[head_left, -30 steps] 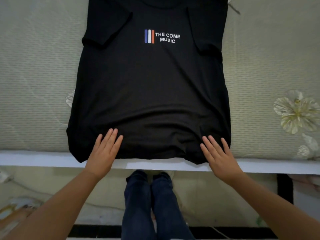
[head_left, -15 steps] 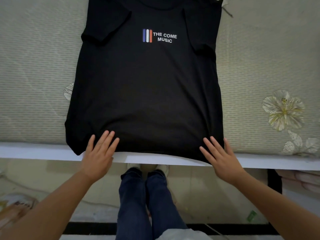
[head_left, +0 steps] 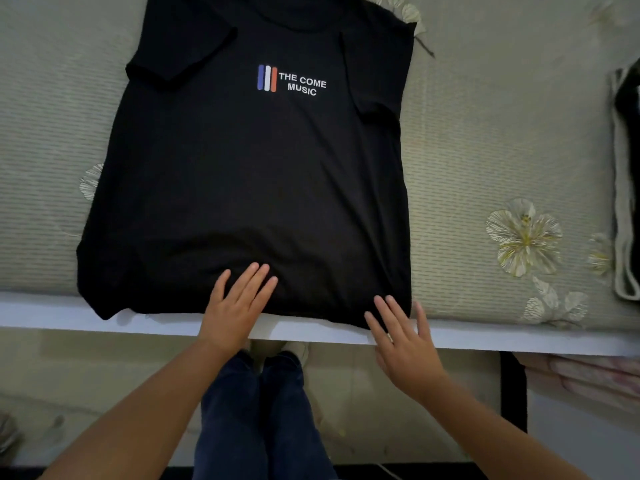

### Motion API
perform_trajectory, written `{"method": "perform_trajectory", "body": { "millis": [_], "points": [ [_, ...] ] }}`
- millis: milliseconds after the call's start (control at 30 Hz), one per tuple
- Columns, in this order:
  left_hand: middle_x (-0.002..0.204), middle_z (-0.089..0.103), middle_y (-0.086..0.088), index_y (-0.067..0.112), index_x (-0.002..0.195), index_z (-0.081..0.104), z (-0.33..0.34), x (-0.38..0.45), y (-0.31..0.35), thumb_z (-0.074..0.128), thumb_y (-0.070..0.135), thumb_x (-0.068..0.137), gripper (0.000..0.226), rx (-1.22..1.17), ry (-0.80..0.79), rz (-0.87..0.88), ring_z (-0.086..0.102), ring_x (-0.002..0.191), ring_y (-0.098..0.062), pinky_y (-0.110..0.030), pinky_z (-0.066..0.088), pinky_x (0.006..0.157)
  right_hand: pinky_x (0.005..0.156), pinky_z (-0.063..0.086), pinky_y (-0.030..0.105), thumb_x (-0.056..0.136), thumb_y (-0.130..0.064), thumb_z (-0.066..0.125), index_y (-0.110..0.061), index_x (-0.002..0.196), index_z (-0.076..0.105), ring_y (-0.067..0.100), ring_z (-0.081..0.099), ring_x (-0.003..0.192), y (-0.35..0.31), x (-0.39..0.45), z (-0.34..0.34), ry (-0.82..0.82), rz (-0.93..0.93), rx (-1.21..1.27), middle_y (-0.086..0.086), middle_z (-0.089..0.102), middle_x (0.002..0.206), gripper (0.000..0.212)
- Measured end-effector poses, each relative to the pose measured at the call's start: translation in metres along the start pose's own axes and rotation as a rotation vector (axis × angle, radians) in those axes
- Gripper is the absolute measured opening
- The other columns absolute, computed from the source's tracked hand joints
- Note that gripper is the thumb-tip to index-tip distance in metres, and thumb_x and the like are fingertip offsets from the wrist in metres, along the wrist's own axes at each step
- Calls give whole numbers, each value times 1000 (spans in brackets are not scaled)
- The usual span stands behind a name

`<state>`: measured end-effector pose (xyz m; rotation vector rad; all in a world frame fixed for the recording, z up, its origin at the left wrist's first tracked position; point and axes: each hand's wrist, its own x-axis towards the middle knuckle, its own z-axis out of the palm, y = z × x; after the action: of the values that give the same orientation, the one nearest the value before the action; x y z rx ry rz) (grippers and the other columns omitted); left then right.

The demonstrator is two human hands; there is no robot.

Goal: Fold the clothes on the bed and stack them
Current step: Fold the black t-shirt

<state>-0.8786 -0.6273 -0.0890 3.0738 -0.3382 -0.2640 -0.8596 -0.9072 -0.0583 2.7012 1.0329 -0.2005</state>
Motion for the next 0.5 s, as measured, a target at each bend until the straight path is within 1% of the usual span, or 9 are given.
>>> {"method": "perform_trajectory", "body": {
  "millis": [33, 100, 167, 200, 267, 333, 400, 433, 500],
  "points": [
    [115, 64, -14, 8, 120, 45, 3, -1, -1, 87, -1, 25, 104, 3, 16, 12, 59, 109, -26, -53, 50, 79, 104, 10, 49, 45, -24, 88, -12, 120, 58, 31, 57, 113, -9, 8, 3, -13, 10, -2, 13, 62, 120, 81],
    [116, 64, -13, 7, 120, 40, 8, -2, -2, 86, -1, 24, 106, -6, 24, 20, 56, 112, -27, -54, 49, 79, 105, 9, 49, 41, -35, 89, -14, 126, 42, 29, 45, 121, -26, 28, 10, -15, 18, 23, 11, 58, 126, 100],
    [117, 63, -13, 7, 120, 39, 11, 0, -3, 85, -2, 24, 106, -5, 31, 28, 52, 115, -28, -54, 49, 80, 105, 8, 51, 42, -37, 89, -15, 127, 35, 25, 36, 121, -32, 48, 18, 17, 1, -12, 9, 51, 133, 103],
    [118, 63, -13, 7, 120, 40, 11, 0, -4, 85, -1, 26, 105, 8, 33, 39, 56, 112, -28, -54, 49, 80, 105, 9, 52, 47, -34, 87, -15, 127, 34, 25, 35, 121, -32, 54, 24, 61, -8, -57, 8, 50, 133, 98],
    [118, 63, -12, 8, 121, 40, 10, 0, -7, 84, 0, 30, 101, 36, 42, 62, 62, 107, -26, -53, 49, 80, 107, 14, 54, 66, -21, 74, -15, 126, 36, 26, 38, 119, -31, 60, 34, 204, -26, -120, 6, 54, 130, 71],
    [119, 62, -13, 8, 121, 39, 9, -1, -10, 84, 0, 32, 100, 54, 37, 81, 62, 106, -27, -52, 49, 81, 103, 30, 54, 76, -11, 56, -16, 125, 38, 26, 41, 118, -29, 61, 41, 293, -43, -131, 6, 53, 130, 52],
    [119, 62, -13, 8, 122, 38, 9, -2, -11, 84, 0, 33, 100, 60, 29, 87, 61, 107, -28, -52, 49, 82, 90, 46, 52, 76, -8, 52, -16, 125, 39, 28, 50, 117, -28, 61, 42, 277, -50, -97, 3, 57, 128, 50],
    [119, 62, -13, 8, 122, 38, 9, -2, -11, 84, 0, 33, 100, 61, 26, 88, 61, 107, -27, -52, 49, 82, 87, 48, 52, 76, -8, 50, -16, 125, 39, 27, 56, 115, -28, 60, 41, 257, -58, -73, 2, 60, 124, 50],
    [120, 62, -13, 8, 122, 38, 8, -3, -10, 85, 3, 34, 99, 61, 23, 90, 61, 108, -27, -52, 49, 83, 91, 46, 50, 76, -6, 43, -13, 126, 37, 24, 59, 112, -28, 58, 38, 228, -76, -51, 2, 61, 123, 50]
  ]
}}
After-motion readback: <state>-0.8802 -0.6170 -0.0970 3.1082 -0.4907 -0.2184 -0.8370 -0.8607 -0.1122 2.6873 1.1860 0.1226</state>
